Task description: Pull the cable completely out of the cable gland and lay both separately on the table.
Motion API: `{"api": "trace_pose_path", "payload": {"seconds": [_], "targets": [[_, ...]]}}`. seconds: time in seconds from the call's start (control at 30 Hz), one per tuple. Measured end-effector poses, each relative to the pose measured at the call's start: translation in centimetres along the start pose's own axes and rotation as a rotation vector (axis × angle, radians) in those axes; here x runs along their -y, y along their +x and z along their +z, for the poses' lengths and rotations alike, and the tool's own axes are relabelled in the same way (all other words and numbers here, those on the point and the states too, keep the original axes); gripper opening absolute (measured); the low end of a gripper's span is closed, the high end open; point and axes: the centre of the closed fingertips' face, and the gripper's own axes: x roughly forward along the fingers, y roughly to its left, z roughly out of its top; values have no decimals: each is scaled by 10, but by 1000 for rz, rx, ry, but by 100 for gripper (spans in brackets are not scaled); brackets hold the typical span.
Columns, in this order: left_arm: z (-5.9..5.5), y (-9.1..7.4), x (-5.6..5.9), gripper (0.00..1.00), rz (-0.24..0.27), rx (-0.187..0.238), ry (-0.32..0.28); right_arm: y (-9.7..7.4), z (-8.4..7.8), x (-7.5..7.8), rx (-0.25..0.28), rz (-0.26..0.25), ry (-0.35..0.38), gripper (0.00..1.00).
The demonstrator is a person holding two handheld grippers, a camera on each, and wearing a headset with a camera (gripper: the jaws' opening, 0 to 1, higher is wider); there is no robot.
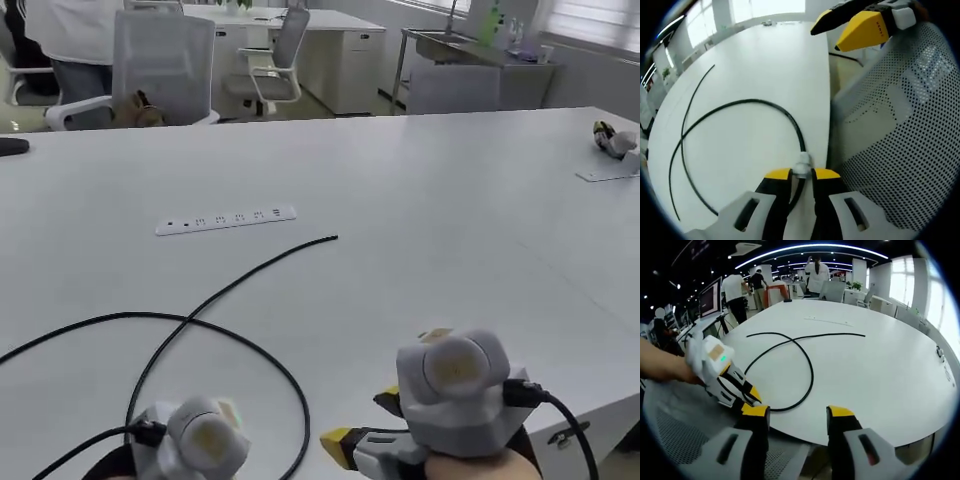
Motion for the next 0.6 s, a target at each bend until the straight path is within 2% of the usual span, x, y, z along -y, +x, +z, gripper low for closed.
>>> {"api": "trace_pose_path", "payload": {"seconds": [0.07, 0.2, 0.33, 0.43, 0.53, 0.6], "targets": [[6, -9, 0, 18, -7, 20, -15, 0, 0, -1, 0, 4, -1, 47], [23, -33, -5, 18, 12, 94, -64, 1, 1, -3, 0, 17, -1, 46], [34, -57, -6, 18, 41, 138, -65, 2, -1, -7, -17, 41, -12, 45], [36, -74, -3, 18, 60, 157, -56, 4, -4, -12, -38, 72, -23, 44], [35, -88, 0, 17, 78, 166, -52, 3, -1, -15, -30, 81, -45, 40], [35, -101, 6, 17, 76, 195, -65, 3, -1, -19, -37, 101, -76, 38]]}}
